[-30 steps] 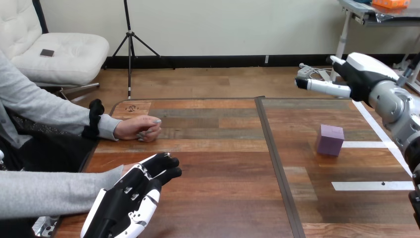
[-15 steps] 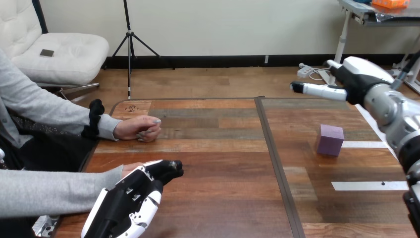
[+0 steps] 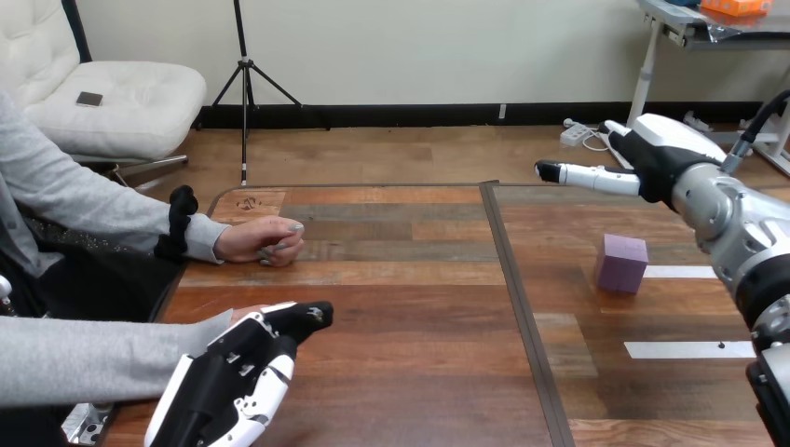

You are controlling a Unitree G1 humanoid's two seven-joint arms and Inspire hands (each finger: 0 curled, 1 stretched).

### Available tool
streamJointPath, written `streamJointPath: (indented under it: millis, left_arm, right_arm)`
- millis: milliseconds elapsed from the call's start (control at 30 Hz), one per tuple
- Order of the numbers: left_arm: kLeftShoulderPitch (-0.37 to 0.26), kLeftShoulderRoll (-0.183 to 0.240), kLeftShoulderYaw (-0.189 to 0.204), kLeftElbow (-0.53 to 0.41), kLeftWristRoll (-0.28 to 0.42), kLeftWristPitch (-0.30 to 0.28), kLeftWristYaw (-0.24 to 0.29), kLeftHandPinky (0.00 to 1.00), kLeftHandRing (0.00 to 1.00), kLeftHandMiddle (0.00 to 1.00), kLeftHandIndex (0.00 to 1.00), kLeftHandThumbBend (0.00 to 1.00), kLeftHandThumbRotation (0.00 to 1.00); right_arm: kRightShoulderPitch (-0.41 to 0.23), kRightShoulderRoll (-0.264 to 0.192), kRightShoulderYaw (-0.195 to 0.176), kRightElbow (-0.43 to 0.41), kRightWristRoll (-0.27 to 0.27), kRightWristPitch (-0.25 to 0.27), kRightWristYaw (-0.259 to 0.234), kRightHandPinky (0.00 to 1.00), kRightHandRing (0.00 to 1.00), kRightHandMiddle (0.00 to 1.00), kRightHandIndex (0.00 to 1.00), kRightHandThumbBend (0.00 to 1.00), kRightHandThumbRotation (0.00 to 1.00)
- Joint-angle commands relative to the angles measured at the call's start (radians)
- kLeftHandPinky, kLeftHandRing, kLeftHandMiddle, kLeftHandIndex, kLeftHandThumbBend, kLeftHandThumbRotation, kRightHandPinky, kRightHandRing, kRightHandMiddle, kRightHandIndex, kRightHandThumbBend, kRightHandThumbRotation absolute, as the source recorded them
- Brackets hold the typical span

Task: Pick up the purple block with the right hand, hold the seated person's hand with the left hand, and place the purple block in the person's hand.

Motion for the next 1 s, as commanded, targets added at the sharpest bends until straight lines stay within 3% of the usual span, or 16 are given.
streamJointPath:
  millis: [0,233,433,633,967]
  left_arm:
    - [-0.044,-0.011,0.007,-0.024,-0.030,-0.011,-0.037,0.93,0.81,0.75,0.62,0.00,0.17]
    - [-0.053,-0.016,0.016,-0.020,-0.096,0.021,-0.086,0.95,0.82,0.76,0.61,0.00,0.16]
    - [-0.033,-0.021,0.014,-0.073,-0.102,0.056,-0.062,0.95,0.80,0.75,0.59,0.00,0.16]
    - [-0.037,-0.024,0.021,-0.082,-0.118,0.065,-0.071,0.96,0.79,0.75,0.55,0.00,0.14]
    - [-0.057,-0.022,0.034,-0.044,-0.121,0.031,-0.103,0.97,0.78,0.74,0.54,0.00,0.12]
  right_arm:
    - [-0.007,0.009,0.011,0.003,-0.003,0.010,-0.020,1.00,1.00,1.00,1.00,0.98,1.00]
    - [0.012,0.016,0.008,0.007,0.008,0.016,-0.001,0.97,1.00,1.00,1.00,0.94,1.00]
    - [0.028,0.029,-0.015,0.012,0.038,0.048,0.035,0.97,1.00,1.00,1.00,0.92,1.00]
    - [0.057,0.040,-0.012,0.013,0.042,0.047,0.046,0.96,1.00,1.00,0.99,0.91,1.00]
    - [0.112,0.055,-0.023,0.018,0.069,0.049,0.041,0.95,1.00,1.00,0.98,0.89,1.00]
